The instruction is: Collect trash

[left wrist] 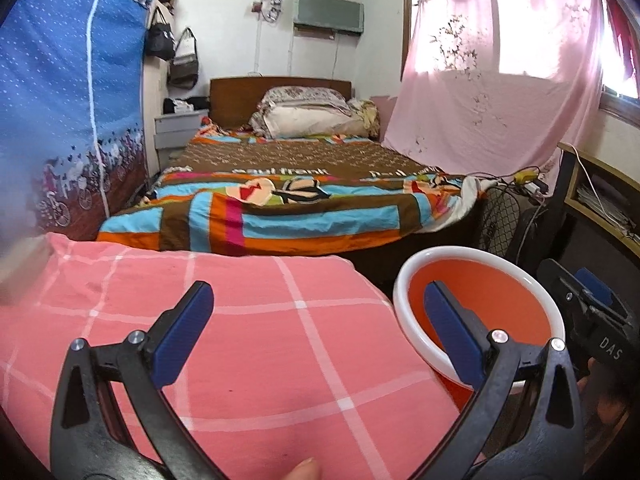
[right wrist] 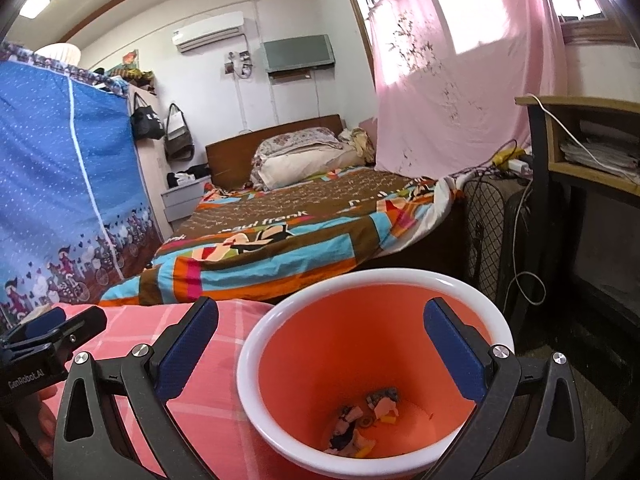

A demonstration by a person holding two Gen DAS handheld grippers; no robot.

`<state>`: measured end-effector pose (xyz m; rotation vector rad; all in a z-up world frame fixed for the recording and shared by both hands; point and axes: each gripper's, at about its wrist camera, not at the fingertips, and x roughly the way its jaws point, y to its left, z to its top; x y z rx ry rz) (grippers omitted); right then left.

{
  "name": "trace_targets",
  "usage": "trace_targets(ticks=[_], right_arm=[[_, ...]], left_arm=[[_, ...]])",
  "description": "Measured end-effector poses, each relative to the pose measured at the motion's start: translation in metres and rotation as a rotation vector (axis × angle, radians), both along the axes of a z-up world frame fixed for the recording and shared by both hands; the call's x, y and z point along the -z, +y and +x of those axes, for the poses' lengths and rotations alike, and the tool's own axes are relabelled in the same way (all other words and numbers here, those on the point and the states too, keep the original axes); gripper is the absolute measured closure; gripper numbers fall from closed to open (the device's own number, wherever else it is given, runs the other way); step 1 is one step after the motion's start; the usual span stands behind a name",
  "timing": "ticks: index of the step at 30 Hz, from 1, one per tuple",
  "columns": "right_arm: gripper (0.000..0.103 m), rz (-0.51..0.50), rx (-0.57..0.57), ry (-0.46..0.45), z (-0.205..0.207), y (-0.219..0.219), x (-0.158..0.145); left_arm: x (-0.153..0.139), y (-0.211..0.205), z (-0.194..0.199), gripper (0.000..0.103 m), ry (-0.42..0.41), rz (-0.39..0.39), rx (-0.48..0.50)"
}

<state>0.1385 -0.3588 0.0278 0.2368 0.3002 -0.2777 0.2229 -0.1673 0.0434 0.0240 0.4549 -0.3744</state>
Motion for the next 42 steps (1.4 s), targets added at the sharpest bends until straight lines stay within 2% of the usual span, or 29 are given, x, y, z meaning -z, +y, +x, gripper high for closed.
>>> trace_targets(ticks=[5,25,33,42], right_arm=[[0.0,-0.015,-0.02,-0.029,-0.002,0.008,-0.002],[0.0,-0.076,-0.044,-0.124,-0.017,0.037,-0.011],[0.0,-0.119,-0.081,-0.207,-0.043,0.06,-0.012],[0.0,-0.177,-0.128,-0.283,-0.068,0.087,-0.014]], left_arm=[[-0.002,0.01,-0.009,0.009,-0.046,-0.001,-0.032],[-0.003,0.055,-0.043,0.009,-0.109,-0.025,-0.13],[-0.005,0.073,-0.067,0.008,-0.149,-0.044,-0.152],[-0.008,0.088,-0.101,0.008,-0.219,-0.03,-0.175]])
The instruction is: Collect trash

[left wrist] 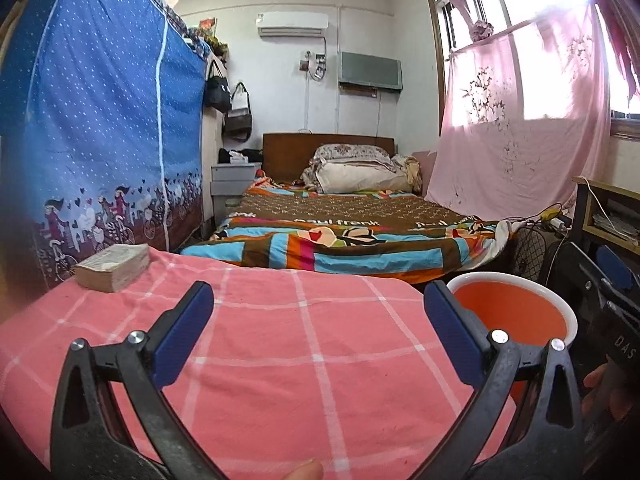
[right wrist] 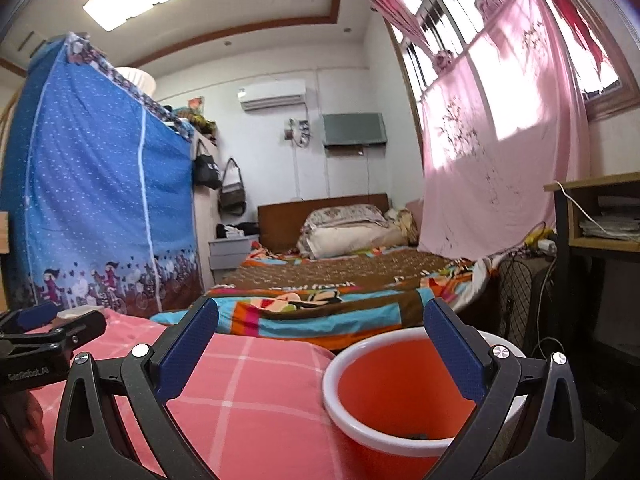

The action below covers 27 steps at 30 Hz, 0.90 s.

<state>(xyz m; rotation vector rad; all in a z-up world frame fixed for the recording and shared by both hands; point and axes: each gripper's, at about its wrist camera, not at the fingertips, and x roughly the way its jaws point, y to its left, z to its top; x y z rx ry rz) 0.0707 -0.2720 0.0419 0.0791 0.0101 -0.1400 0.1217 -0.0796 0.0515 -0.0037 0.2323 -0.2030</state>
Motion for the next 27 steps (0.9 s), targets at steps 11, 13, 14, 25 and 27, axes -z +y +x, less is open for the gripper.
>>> trace_targets(ticks=[11,13,14,25,27], right_arm=[[0.0,-0.048,-0.092,0.004,-0.021,0.03,0.006],[0.0,-0.05,-0.101,0.002,-0.024,0.035,0.005],[0.0,-0.051,-0.102,0.003,-0.027,0.037,0.007],[0.0,-0.041,-0.11,0.034,-0.046,0.055,0.014],[0.0,-0.046,-0.107,0.033,-0.049,0.058,0.017]], left_arm=[[0.009,0.035,-0.031,0.008,-0.028,0.008,-0.079],[0.01,0.041,-0.035,0.008,-0.03,0.007,-0.087],[0.011,0.044,-0.036,0.008,-0.03,0.006,-0.091],[0.013,0.067,-0.06,0.008,-0.06,0.012,-0.105],[0.016,0.07,-0.064,0.008,-0.058,0.006,-0.106]])
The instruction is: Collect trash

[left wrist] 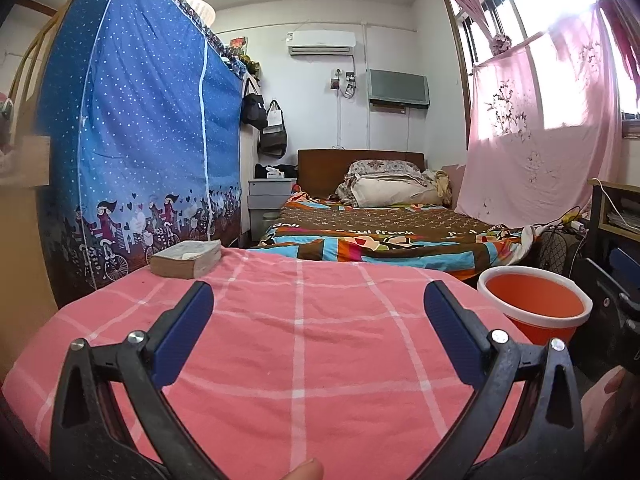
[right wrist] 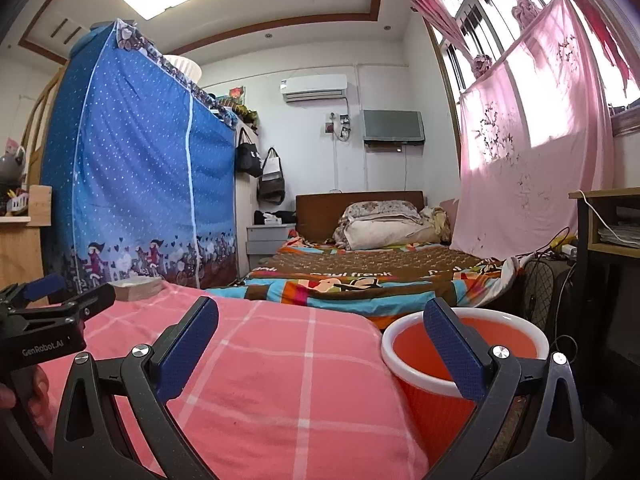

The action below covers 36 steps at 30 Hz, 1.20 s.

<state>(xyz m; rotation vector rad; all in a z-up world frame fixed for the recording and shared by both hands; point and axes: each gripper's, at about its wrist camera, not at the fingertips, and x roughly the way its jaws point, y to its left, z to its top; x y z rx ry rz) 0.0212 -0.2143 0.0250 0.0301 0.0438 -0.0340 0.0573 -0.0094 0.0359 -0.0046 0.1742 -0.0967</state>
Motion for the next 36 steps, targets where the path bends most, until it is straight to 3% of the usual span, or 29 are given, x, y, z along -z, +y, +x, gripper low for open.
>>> trace_targets(ticks=[13,36], right_arm=[[0.0,-0.03,0.01,0.026,0.0,0.001,0.015],[0.0,-0.023,0.016,0.05,0.001,0.002,0.021]], left_arm=[[0.018,0.008,-0.009,0.008,0.02,-0.017,-0.011],[0.023,0.007,-0.009,0.008,0.032,-0.017,-0.003]])
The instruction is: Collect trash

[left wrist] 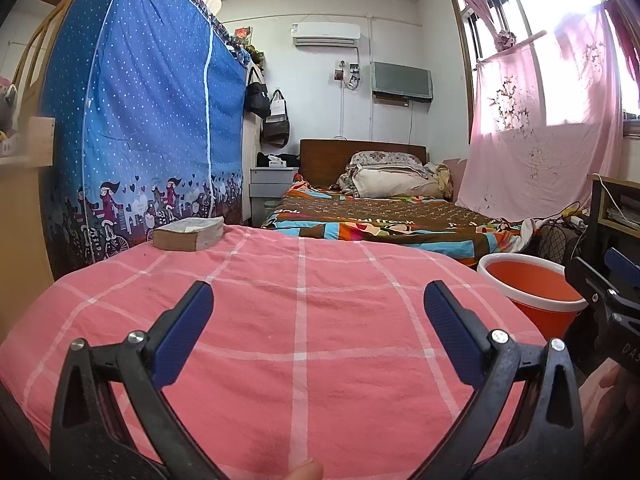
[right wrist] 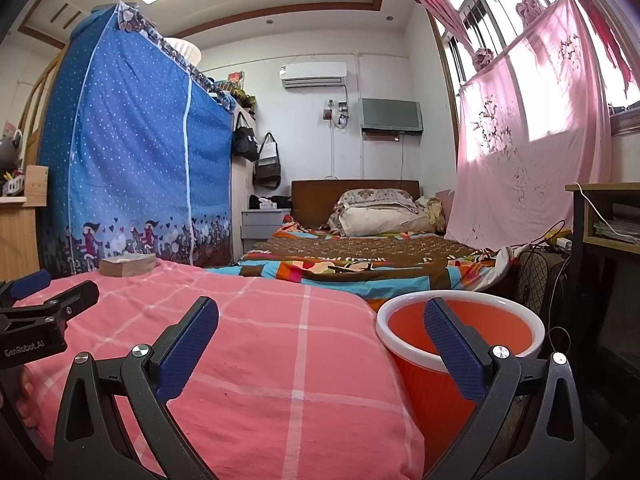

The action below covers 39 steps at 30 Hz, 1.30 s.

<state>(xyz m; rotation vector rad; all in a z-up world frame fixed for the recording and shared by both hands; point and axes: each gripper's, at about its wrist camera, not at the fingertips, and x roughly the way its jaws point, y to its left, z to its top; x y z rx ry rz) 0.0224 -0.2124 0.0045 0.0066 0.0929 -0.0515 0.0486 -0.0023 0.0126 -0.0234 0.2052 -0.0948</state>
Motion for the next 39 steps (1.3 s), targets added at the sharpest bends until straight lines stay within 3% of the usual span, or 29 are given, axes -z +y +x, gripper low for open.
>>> trace_targets(ticks=[39], right_arm=[[0.0,0.003,0.001,0.002,0.0001,0.0009,-0.0007]], left_arm=[[0.0024,-0.0008,0.0017,0.008,0.002,0.004,-0.003]])
